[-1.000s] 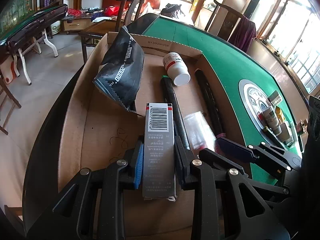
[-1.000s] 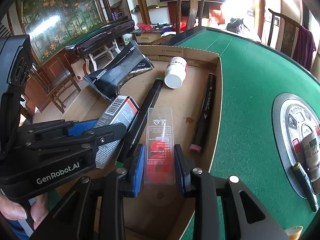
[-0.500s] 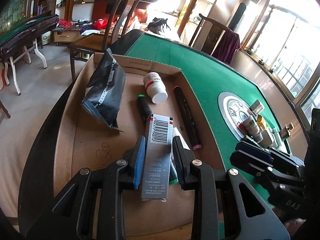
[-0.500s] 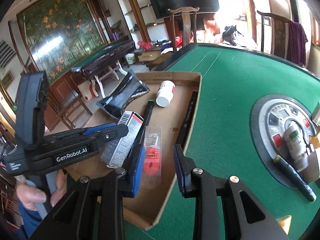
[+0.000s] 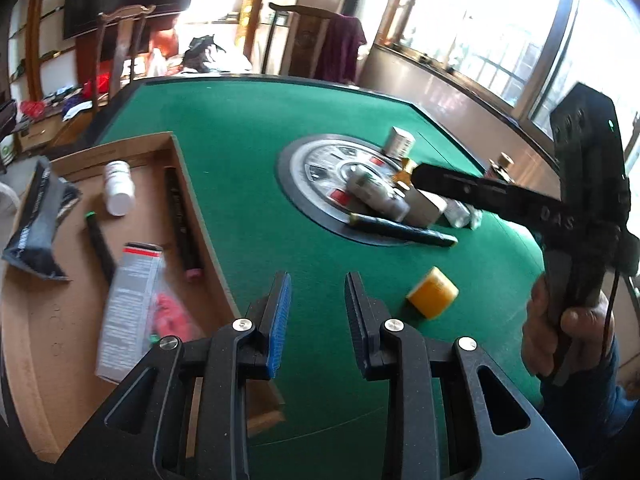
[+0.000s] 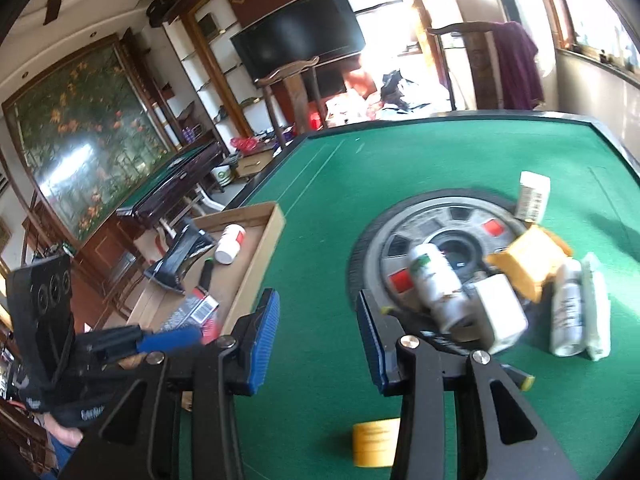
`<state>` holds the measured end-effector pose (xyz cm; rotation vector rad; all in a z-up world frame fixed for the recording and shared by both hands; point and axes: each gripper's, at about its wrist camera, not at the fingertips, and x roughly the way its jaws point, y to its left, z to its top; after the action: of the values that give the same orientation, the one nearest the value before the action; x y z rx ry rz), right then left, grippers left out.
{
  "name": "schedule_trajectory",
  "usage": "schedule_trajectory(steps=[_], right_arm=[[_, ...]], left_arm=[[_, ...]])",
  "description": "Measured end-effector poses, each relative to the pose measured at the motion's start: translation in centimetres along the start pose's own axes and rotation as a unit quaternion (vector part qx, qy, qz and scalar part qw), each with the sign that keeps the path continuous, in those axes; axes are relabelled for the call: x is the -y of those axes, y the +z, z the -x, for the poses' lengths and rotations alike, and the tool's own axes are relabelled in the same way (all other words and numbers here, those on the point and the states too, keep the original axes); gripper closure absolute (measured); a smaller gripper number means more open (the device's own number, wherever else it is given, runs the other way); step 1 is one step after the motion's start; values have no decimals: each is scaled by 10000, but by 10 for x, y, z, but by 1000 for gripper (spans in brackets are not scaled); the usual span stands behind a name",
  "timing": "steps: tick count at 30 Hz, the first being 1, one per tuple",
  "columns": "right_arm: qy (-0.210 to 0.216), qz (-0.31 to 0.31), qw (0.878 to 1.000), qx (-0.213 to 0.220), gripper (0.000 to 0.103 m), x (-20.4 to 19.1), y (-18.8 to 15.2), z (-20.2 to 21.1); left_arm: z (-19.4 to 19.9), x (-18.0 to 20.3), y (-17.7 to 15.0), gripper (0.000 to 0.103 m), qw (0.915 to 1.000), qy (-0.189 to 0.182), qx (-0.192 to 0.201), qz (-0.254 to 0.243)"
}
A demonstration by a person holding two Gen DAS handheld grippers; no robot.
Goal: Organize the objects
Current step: 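Open both grippers and withdraw toward the pile, then grasp the yellow tape roll with the left gripper while the right grasps the blue tissue pack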
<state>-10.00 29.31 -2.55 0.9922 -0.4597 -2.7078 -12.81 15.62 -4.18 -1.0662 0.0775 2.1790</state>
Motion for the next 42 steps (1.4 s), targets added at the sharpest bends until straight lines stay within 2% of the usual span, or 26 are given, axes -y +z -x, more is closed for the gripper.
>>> schedule_trajectory(steps=[3, 6, 10, 14, 16, 18, 20, 28, 34, 40, 41, 42], right_arm=[[-93, -234, 9996, 116, 63, 29, 0, 17], [-93, -471, 9987, 177, 60, 56, 1, 32], [-190, -636, 9974, 278, 58, 81, 3, 49], [-428, -792, 9949, 448, 52, 107, 7, 66], [-630, -892, 9928, 498, 43, 120, 8, 71], [-883, -1009, 9898, 472, 39, 134, 8, 73], [-931, -1175, 9878, 432, 39, 149, 7, 73], [-1342, -1476, 9797, -209, 38, 179, -2, 47], [-1245, -1710, 9768, -344, 38, 194, -8, 35], [-865, -2094, 9728, -474, 39, 209, -16, 16], [-791, -2069, 9745, -364, 40, 208, -17, 18], [-740, -2065, 9750, -361, 53, 208, -16, 18]], left_arm=[[-19, 36, -3, 74, 9981, -237, -305, -489], [-37, 69, -6, 74, 9932, -143, -528, -1025], [-56, 103, -11, 74, 9827, -187, -792, -1666], [-73, 114, -12, 74, 9766, -35, -933, -1936], [-82, 121, -10, 73, 9751, 21, -994, -1983], [-90, 124, -6, 73, 9738, 68, -1045, -2019], [-96, 125, -5, 73, 9737, 147, -1039, -2022], [-104, 119, 11, 73, 9773, 136, -1005, -1862], [-118, 116, 24, 72, 9815, 57, -1062, -1591], [-121, 111, 26, 70, 9862, -148, -1082, -1248], [-120, 111, 26, 70, 9868, -155, -1047, -1222], [-118, 110, 27, 70, 9874, -170, -1018, -1202]])
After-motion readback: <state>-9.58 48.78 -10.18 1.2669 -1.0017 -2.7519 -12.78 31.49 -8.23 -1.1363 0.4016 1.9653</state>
